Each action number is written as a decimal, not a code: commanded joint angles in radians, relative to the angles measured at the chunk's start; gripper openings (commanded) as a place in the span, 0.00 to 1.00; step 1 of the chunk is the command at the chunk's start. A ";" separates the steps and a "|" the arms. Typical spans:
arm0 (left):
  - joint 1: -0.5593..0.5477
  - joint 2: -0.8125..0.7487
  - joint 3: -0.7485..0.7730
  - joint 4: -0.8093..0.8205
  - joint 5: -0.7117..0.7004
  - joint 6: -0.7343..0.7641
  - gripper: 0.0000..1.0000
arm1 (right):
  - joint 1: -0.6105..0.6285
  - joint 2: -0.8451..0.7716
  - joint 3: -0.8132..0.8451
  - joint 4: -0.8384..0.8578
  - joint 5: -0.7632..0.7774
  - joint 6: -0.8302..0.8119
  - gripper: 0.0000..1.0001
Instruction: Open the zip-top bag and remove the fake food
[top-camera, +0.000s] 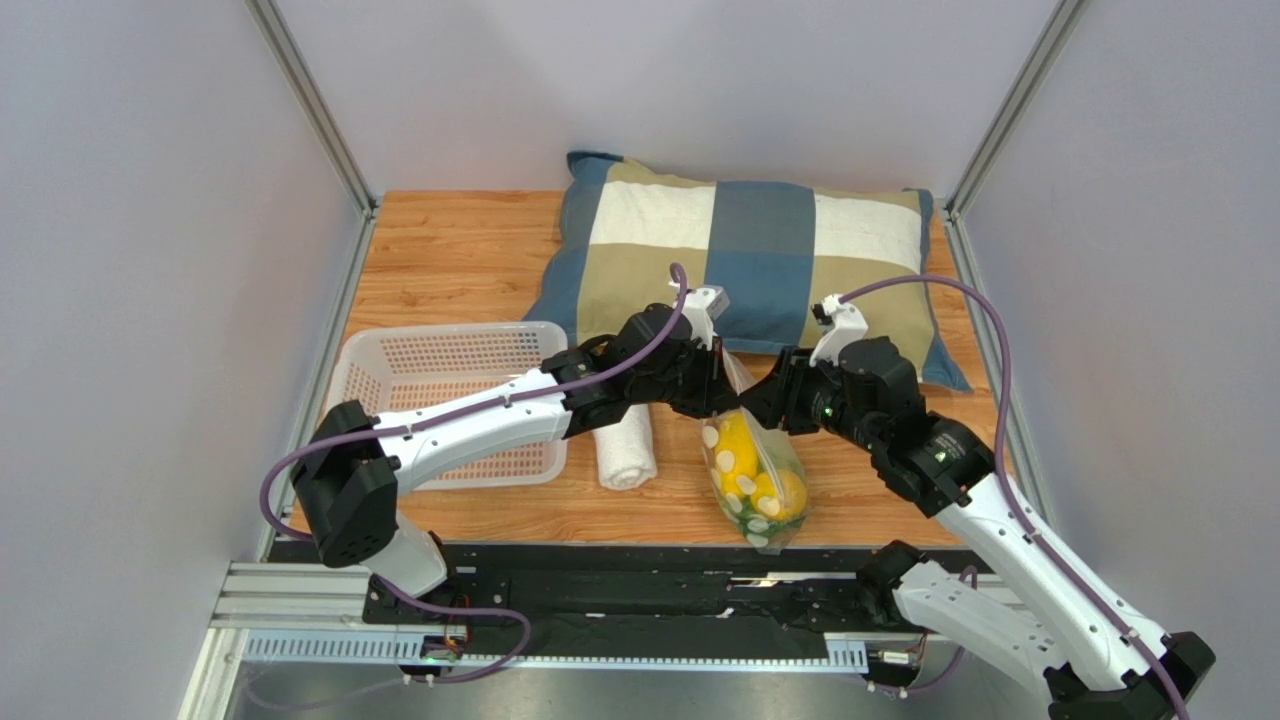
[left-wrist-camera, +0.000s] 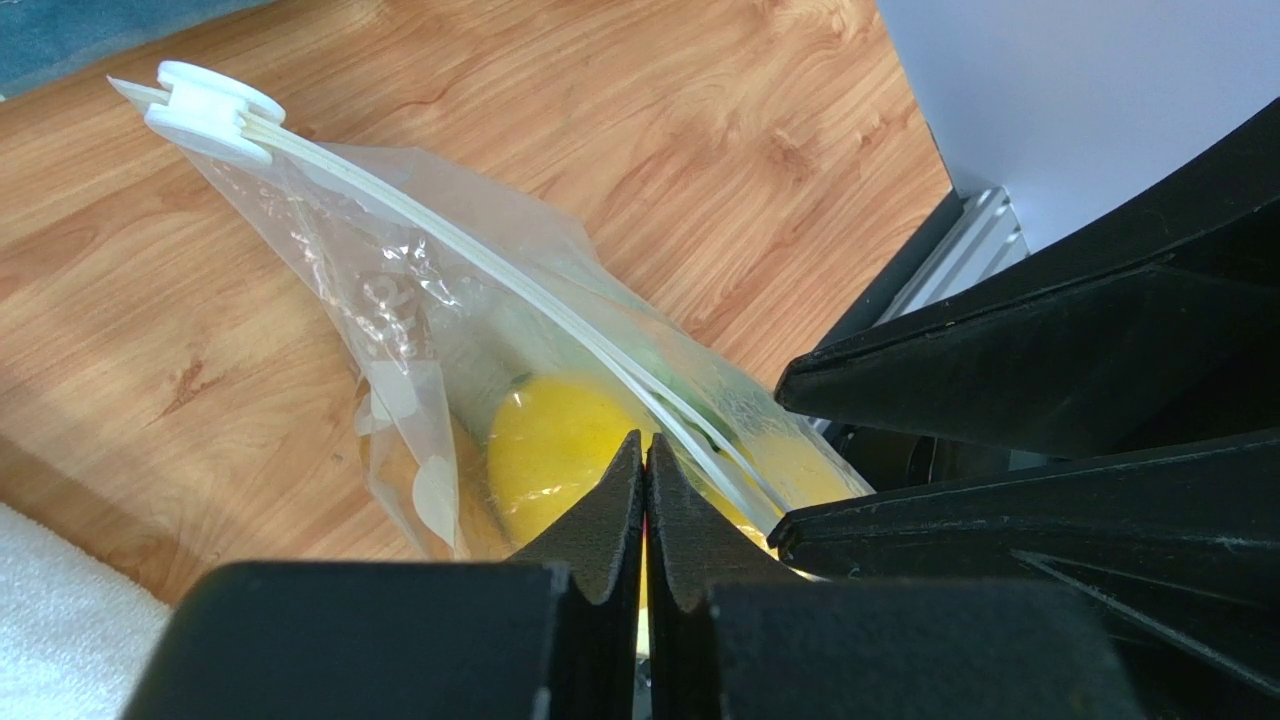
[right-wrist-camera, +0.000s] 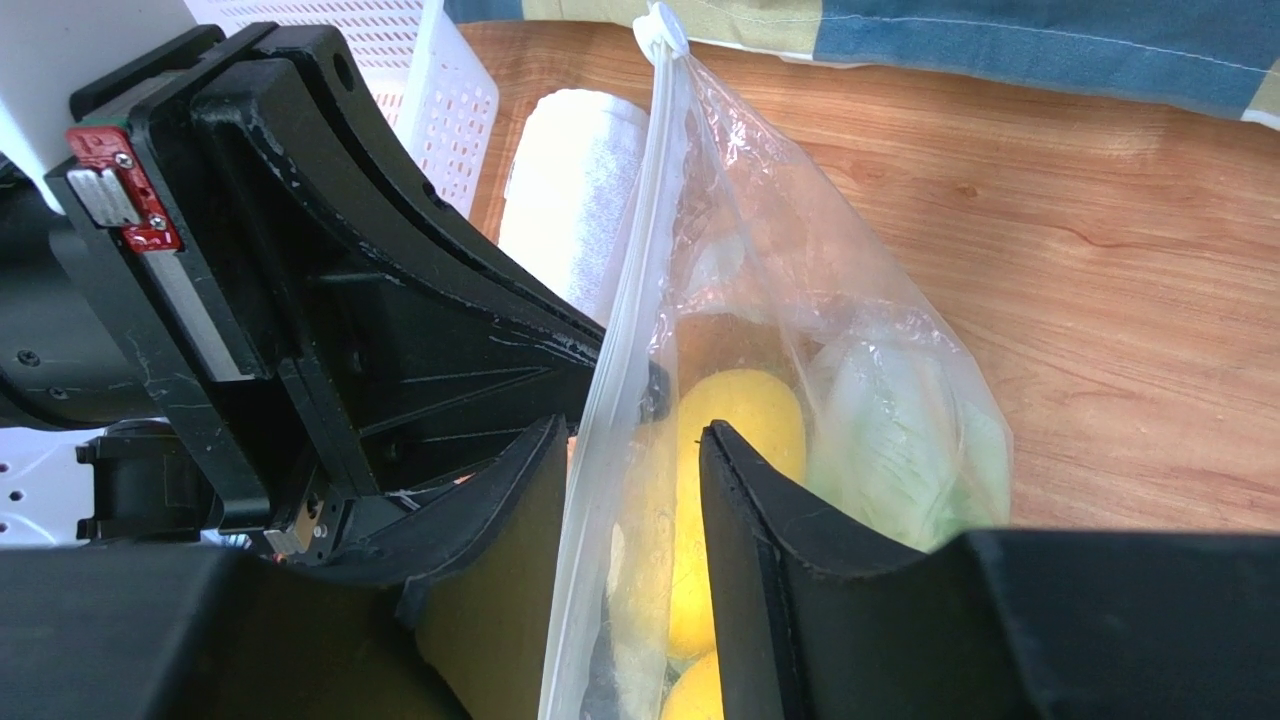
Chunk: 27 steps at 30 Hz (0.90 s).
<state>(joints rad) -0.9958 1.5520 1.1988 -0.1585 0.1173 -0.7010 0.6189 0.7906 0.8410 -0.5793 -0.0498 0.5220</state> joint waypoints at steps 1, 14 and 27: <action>-0.010 -0.044 0.001 0.034 -0.004 0.005 0.00 | 0.004 0.001 0.035 0.042 0.028 -0.022 0.40; -0.015 -0.047 0.002 0.028 -0.013 0.009 0.00 | 0.004 0.009 0.020 0.029 0.042 -0.037 0.29; -0.026 -0.041 0.027 0.014 -0.016 0.017 0.00 | 0.004 -0.017 0.050 -0.059 0.134 -0.074 0.20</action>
<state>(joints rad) -1.0107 1.5513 1.1988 -0.1589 0.1032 -0.6998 0.6189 0.7944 0.8455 -0.6159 0.0437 0.4782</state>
